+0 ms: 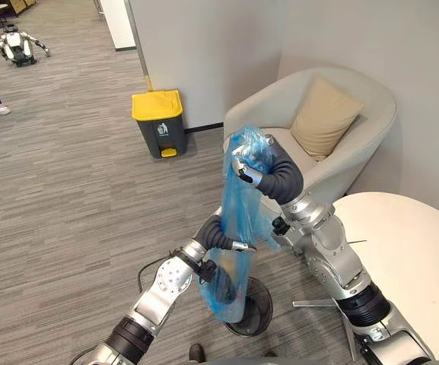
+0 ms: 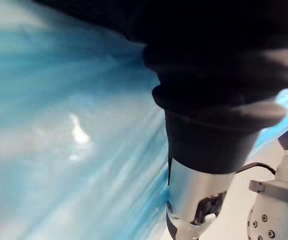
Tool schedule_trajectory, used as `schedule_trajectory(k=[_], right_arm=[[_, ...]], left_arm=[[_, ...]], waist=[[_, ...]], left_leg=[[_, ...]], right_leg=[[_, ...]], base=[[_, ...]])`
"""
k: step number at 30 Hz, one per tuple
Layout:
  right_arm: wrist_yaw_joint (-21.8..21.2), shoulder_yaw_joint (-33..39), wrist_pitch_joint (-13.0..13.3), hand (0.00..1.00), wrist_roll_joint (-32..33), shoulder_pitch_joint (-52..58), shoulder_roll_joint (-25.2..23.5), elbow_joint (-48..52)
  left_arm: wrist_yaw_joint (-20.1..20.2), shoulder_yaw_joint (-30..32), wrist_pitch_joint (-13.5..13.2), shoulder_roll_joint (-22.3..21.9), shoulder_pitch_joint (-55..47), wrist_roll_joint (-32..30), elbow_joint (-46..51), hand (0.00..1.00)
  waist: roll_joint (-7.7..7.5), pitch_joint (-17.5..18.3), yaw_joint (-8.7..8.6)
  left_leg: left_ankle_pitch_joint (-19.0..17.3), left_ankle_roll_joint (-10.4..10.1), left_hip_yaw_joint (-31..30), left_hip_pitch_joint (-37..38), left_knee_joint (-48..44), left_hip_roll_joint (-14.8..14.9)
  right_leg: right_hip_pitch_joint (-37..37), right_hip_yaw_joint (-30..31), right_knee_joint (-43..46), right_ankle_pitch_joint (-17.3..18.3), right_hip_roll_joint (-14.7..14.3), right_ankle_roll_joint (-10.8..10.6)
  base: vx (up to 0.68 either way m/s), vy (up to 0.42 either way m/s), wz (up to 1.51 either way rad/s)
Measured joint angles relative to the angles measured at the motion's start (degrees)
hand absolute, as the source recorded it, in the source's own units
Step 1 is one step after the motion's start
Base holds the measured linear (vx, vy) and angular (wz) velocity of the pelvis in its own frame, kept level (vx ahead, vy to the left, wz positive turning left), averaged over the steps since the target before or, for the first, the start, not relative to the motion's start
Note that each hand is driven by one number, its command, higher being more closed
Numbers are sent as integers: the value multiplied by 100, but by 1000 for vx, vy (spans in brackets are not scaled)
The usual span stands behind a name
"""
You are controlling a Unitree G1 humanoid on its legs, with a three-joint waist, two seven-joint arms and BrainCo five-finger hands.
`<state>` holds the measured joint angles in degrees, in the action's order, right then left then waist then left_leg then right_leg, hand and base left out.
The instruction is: Gather rubbish on tea table into small bin, then transfer packed bag to large trash can.
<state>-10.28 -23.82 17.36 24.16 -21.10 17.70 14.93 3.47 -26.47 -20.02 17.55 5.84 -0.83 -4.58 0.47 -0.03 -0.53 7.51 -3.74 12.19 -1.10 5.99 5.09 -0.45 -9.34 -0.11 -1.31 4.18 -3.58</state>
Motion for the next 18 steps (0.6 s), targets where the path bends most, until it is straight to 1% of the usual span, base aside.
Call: schedule_trajectory(k=[3, 6, 8, 11, 13, 16, 17, 18], right_arm=[[5, -187, -26, 100, -6, -171, -6, -12], [18, -189, -28, 100, -12, -280, -103, -12], [26, -193, -34, 100, -26, -353, -171, -18], [95, -192, -34, 100, -88, -371, -248, -19], [163, -192, -35, 100, -174, -371, -355, -47], [181, -194, -35, 100, -218, -371, -397, -60], [190, -194, -35, 100, -222, -371, -402, -60], [208, -195, -36, 100, -224, -371, -419, -60]], left_arm=[[-6, -4, 93, -75, -71, -27, -84, 0], [-19, 0, 108, -189, -95, -70, -162, 0], [-97, 9, 111, -289, -108, -115, -224, 0], [-157, 50, 145, -414, -143, -216, -288, 0], [-257, 173, 203, -526, -275, -219, -305, 0], [-336, 233, 229, -553, -377, -247, -344, 0], [-356, 238, 231, -555, -393, -270, -345, 100], [-362, 246, 231, -562, -427, -279, -344, 100]], waist=[[-6, 4, -9], [-9, 6, 7], [-11, 7, 31], [-21, 13, 126], [-24, 15, 130], [-31, 20, 137], [-34, 22, 140], [-41, 27, 143]], left_leg=[[0, 0, 2, -1, 0, 0], [1, -1, -4, -1, 0, 0], [1, 0, -5, -2, 0, 0], [1, 0, -8, -1, 0, 1], [2, -1, -16, -1, 0, 0], [17, -8, -39, -1, 2, 0], [20, -10, -45, -1, 2, 1], [23, -9, -51, 0, 2, 1]], right_leg=[[3, 10, -10, -9, -1, -11], [7, 7, -10, -18, -3, -16], [11, 7, -10, -21, -3, -13], [12, 5, -9, -21, -4, -14], [14, -2, -6, -20, -4, -14], [14, -18, 0, -19, -4, -15], [13, -22, 1, -18, -4, -16], [13, -26, 2, -18, -4, -17]], base=[[0, 0, 0], [0, 0, 0], [0, 0, 0], [0, 0, 0], [0, 0, 0], [0, 0, 2], [0, 0, 4], [0, 0, 0]])
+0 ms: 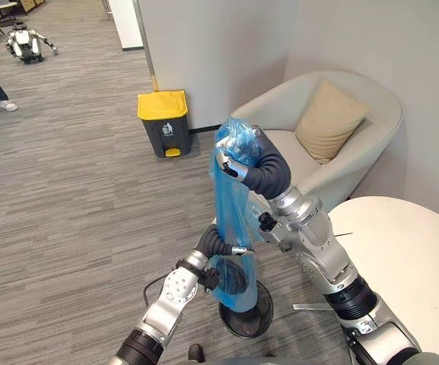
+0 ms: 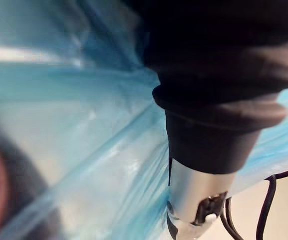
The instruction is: Gather rubbish on tea table into small bin, then transfer packed bag to large trash can.
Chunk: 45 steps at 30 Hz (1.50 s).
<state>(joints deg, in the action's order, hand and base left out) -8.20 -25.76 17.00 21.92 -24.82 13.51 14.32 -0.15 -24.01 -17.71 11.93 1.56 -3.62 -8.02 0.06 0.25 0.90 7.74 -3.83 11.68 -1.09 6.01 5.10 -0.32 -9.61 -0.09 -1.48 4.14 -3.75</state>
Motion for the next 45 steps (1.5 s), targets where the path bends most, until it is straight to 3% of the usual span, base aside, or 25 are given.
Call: schedule_trajectory(k=[7, 19, 27, 28, 38, 45], right_arm=[[43, -20, -7, 100, -1, 0, -201, -2], [36, -187, -7, 100, 2, 1, -281, -4], [48, -233, 8, 100, -299, 255, -454, -236], [53, -235, 8, 0, -425, 338, -439, -239], [246, -219, 60, 0, -1756, 767, 11, -418], [660, -94, 196, 0, -2679, 836, 560, -407]], left_arm=[[-38, 219, -1, -125, -196, -109, 32, 100], [-9, 439, 3, -141, -577, 209, 322, 100], [-380, 433, 229, -289, -549, 114, 322, 100], [-417, 439, 230, -289, -548, 112, 322, 100], [-740, 656, 228, -451, -548, 120, 323, 100], [-884, 872, 228, -494, -552, 122, 321, 100]], waist=[[-90, 58, 9], [-97, 63, 16], [-98, 63, 9], [-98, 63, 7], [-98, 64, 6], [-99, 64, 8]], left_leg=[[3, -3, -10, 13, 1, 1], [1, -5, -10, 18, 1, 3], [0, -5, -8, 17, 1, 1], [0, -5, -8, 17, 1, 0], [1, -5, -11, 17, 1, 0], [1, -5, -13, 17, 1, -1]], right_leg=[[1, -1, 13, 5, 1, -7], [7, 0, 6, 2, -1, -2], [8, 1, -1, 18, 1, 12], [8, 2, -3, 17, 2, 11], [14, -3, -4, 15, 1, 9], [18, -4, -4, 7, 1, -6]], base=[[0, 0, 0], [0, 0, 0], [0, 0, 0], [0, 0, 0], [0, 0, 0], [0, 0, 0]])
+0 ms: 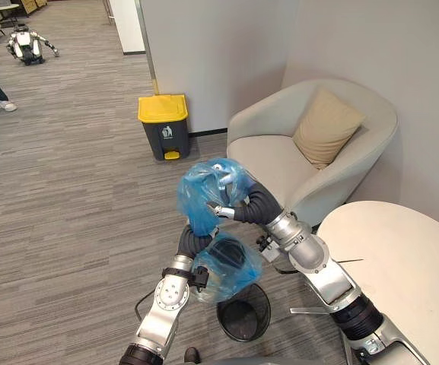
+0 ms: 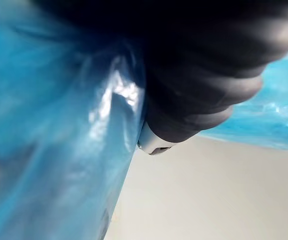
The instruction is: Gather rubbish on tea table into small bin, then transfer packed bag to large trash can.
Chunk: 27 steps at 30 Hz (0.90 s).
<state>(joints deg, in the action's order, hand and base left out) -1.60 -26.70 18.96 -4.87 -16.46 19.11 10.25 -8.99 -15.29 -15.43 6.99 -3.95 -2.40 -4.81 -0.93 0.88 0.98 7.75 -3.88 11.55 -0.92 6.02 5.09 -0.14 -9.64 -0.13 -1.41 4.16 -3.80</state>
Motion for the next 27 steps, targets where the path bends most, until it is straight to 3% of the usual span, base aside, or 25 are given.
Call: schedule_trajectory(k=[7, 15, 17, 20, 22, 27], right_arm=[[550, 661, 102, 0, -933, -6, 1083, 223], [942, 1634, 220, 0, -1393, 505, 1339, 244], [1039, 2017, 204, 0, -1402, 849, 1169, 243], [1142, 2639, 177, 0, -1338, 1540, 443, 202], [1087, 2931, 67, 0, -954, 1995, -200, -74], [737, 3367, -173, 0, -71, 2507, -1039, -1039]], left_arm=[[-146, 380, 0, 22, -167, 16, -22, 100], [-219, 752, 0, 49, -395, 19, -153, 100], [-248, 940, 13, 46, -458, 20, -289, 100], [-265, 1305, 35, -5, -667, 23, -375, 100], [-255, 1621, 71, -119, -769, 83, -516, 100], [-161, 2014, 147, -240, -923, 436, -915, 100]], waist=[[0, -1, -1], [2, -3, -3], [6, -6, -6], [14, -11, -25], [18, -13, -46], [27, -19, -44]], left_leg=[[0, 0, -7, -1, 0, -1], [-2, 1, -6, -8, 0, -3], [-2, 1, -7, -20, 1, -4], [-5, 0, -6, -23, 2, -3], [-7, -3, -6, -23, 2, -3], [-76, -62, -31, -38, 1, 22]], right_leg=[[2, -4, -3, -1, 0, -3], [-1, -4, -10, 14, 2, -22], [-11, -5, -12, 26, 3, -9], [-12, -6, -20, 40, 2, 6], [-13, -9, -27, 44, 3, 11], [-6, -31, -57, 42, 23, 12]], base=[[0, 0, 0], [0, 0, 0], [0, 0, 0], [0, 0, 0], [0, 0, 0], [0, 0, 1]])
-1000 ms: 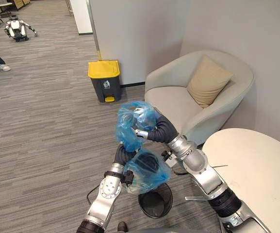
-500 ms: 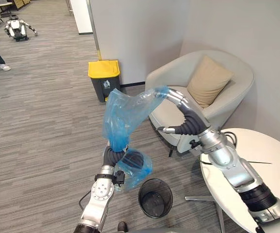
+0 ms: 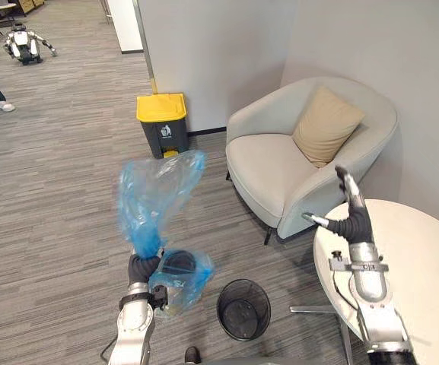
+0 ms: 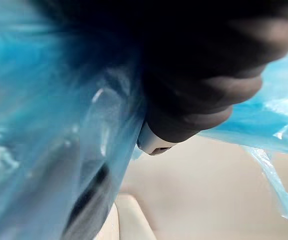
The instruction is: Gather rubbish on tea table into small bin, then transfer packed bag to large trash can.
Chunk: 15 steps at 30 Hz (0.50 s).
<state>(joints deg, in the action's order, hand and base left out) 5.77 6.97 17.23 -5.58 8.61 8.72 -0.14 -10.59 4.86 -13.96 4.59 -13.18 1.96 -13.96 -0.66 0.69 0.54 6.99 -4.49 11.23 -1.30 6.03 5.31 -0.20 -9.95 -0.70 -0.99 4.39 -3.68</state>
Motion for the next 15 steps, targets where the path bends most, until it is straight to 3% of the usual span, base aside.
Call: schedule_trajectory(k=[7, 15], right_arm=[[-323, 391, -281, 0, 633, 77, -357, -2476], [-348, 389, -441, 0, 740, 76, -385, -3920]], left_arm=[[296, 421, 99, 22, -25, 194, -1179, 100], [319, 455, 237, 31, -33, 162, -2177, 100]], waist=[[58, -55, 0], [73, -199, 4]], left_leg=[[-56, 22, -44, -8, -1, -35], [-88, 5, -32, 187, -3, -41]], right_leg=[[76, -53, -109, 1, -12, -4], [284, -52, -138, 7, -19, -13]], base=[[12, -1, 3], [60, -9, -1]])
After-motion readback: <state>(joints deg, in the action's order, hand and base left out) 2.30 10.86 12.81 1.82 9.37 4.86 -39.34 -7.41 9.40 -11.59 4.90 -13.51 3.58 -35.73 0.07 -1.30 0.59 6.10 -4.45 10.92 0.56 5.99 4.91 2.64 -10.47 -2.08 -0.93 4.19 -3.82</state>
